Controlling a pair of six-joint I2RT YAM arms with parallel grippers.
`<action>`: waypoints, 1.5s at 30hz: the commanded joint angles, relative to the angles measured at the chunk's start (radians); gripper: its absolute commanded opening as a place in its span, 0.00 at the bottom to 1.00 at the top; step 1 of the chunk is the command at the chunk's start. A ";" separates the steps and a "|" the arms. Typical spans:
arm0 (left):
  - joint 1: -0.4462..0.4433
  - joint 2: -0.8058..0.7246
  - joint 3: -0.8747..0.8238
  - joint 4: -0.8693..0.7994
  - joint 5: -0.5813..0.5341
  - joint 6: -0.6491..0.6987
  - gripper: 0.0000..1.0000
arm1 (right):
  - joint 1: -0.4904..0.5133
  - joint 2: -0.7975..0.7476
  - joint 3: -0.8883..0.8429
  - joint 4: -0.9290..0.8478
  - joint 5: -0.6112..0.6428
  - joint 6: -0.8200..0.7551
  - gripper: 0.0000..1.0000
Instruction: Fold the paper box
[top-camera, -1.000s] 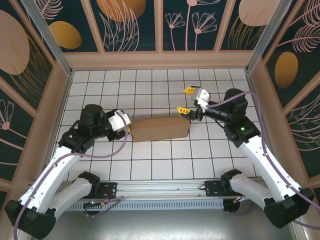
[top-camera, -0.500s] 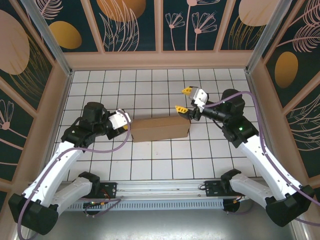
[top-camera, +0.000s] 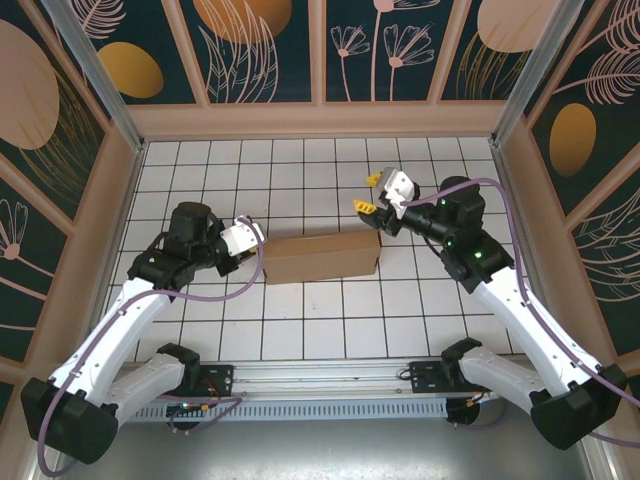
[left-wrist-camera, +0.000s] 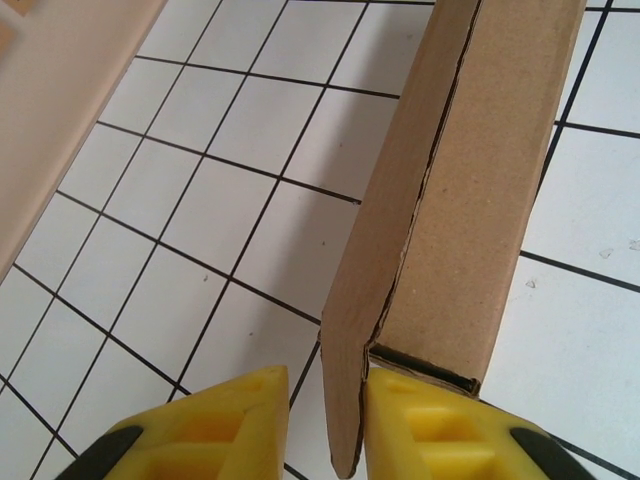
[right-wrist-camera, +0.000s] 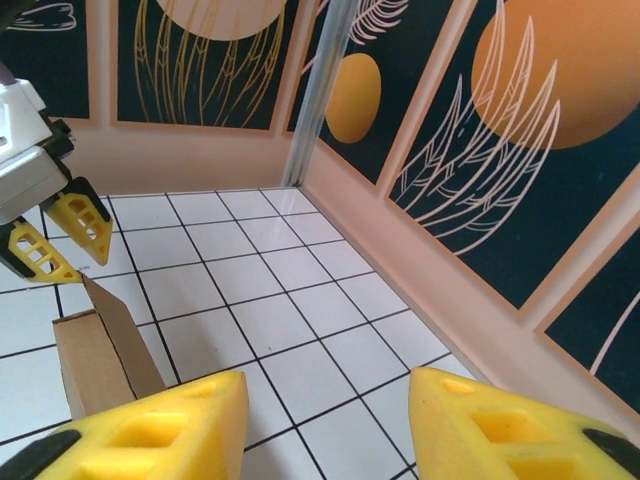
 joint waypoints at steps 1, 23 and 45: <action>0.008 0.009 -0.023 0.026 0.005 -0.017 0.20 | -0.026 -0.039 0.013 -0.048 0.068 -0.013 0.40; 0.008 0.056 0.020 0.051 0.009 -0.072 0.00 | -0.168 -0.340 -0.281 0.032 -0.079 0.200 0.49; 0.006 0.006 -0.041 0.160 0.044 -0.141 0.00 | -0.169 -0.014 -0.053 -0.562 0.068 -0.375 0.51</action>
